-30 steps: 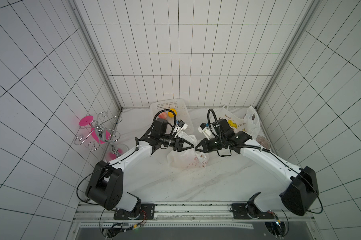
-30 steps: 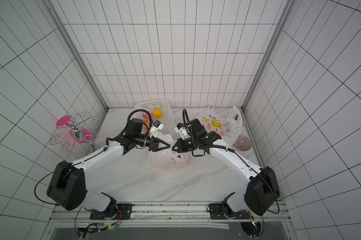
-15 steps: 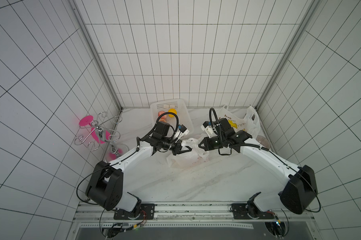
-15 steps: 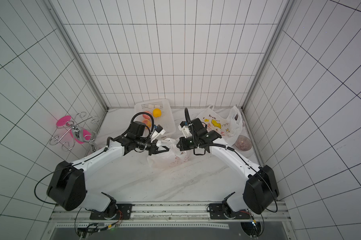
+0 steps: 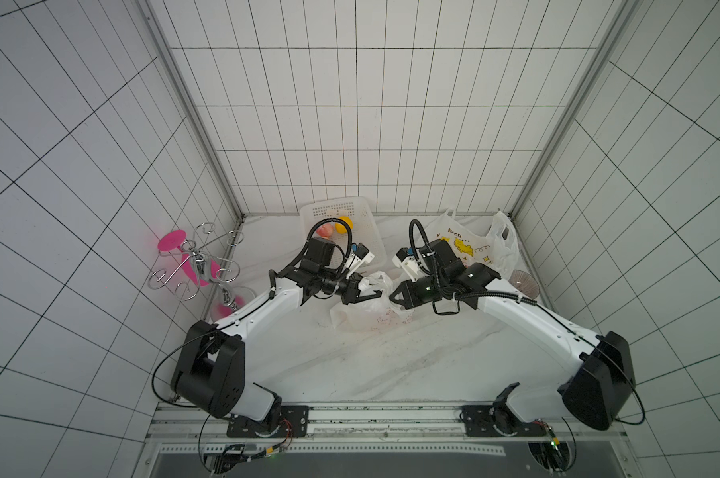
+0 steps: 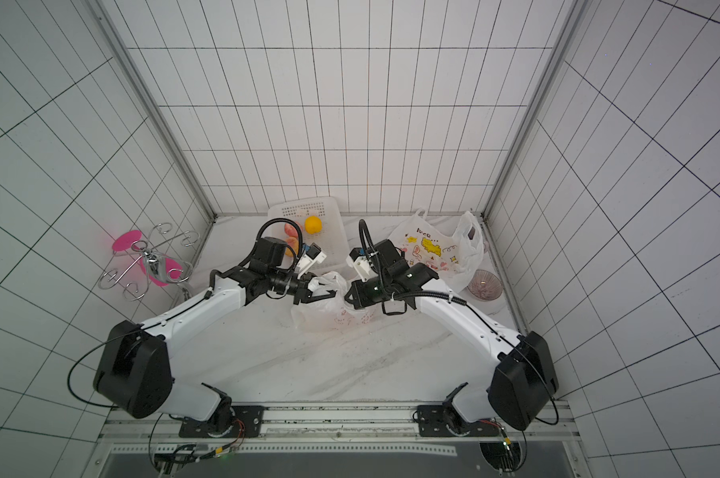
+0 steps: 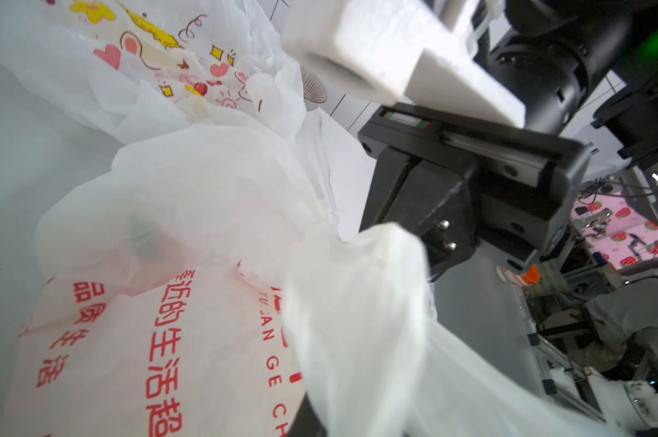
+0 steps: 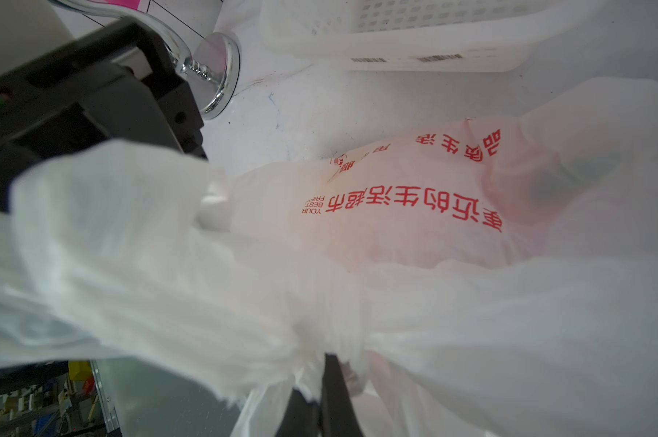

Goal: Place the peach into a plastic bag & tie a knot
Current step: Cross the plastic bag at the center of the board.

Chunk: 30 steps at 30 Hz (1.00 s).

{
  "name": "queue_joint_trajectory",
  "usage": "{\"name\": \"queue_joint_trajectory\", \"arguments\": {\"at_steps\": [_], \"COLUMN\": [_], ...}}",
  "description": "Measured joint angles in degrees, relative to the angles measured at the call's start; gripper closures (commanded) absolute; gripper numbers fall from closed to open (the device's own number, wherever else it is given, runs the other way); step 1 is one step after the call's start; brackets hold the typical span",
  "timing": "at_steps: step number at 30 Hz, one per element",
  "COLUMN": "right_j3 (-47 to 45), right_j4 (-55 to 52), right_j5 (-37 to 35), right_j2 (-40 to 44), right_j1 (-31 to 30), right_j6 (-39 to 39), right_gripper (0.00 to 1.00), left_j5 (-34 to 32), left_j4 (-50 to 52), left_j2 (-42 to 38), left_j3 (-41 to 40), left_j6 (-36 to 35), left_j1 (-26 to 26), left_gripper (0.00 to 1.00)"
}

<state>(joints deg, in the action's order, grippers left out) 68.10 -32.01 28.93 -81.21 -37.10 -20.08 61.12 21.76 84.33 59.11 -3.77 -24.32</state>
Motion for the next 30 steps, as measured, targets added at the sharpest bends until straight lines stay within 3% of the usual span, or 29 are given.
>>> {"name": "queue_joint_trajectory", "arguments": {"at_steps": [7, 12, 25, 28, 30], "right_j3": [0.00, 0.00, -0.07, -0.09, -0.15], "right_j4": [2.91, 3.43, 4.83, 5.09, 5.25], "right_j5": [0.46, 0.85, 0.44, 0.28, 0.07], "right_j2": [-2.14, -2.40, -2.12, -2.08, -2.08], "right_j1": [1.11, 1.11, -0.28, -0.87, -1.20], "right_j6": [-1.60, -1.84, -3.02, -3.08, -3.15], "right_gripper": [1.00, 1.00, 1.00, 1.00, 1.00], "left_j5": [-1.46, -2.10, -4.50, -4.61, -4.70], "left_j4": [0.13, -0.76, -10.75, -12.35, -13.35], "left_j2": [-0.83, -1.18, 1.11, 1.84, 2.38], "left_j3": [-2.38, -2.29, -0.94, -0.94, -0.92], "left_j6": [-0.42, 1.18, 16.52, 19.47, 21.29], "left_j1": [-0.09, -0.39, -1.14, -1.64, -1.86], "left_gripper": [0.40, 0.35, 0.40, 0.46, 0.55]}}
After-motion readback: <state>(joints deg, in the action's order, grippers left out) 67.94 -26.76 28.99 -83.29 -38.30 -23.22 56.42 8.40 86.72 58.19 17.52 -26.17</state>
